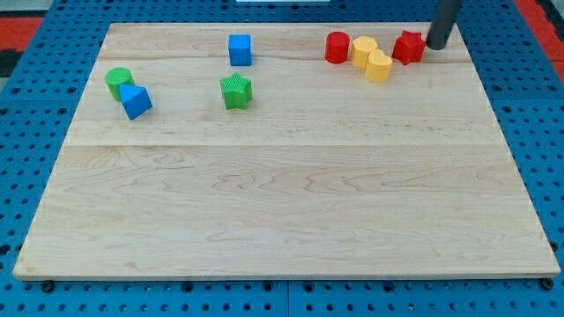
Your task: Move yellow heart into the yellow hexagon and red star
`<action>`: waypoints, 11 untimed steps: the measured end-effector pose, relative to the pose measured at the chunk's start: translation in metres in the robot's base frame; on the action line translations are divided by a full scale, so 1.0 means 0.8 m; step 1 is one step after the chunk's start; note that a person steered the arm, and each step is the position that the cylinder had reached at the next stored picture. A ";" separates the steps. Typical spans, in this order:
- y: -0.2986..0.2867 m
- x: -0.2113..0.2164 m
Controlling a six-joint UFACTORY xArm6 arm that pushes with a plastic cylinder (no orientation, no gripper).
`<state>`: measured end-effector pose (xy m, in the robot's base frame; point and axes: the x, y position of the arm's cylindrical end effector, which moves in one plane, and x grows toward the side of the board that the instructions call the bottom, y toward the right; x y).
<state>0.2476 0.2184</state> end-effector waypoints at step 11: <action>-0.221 0.082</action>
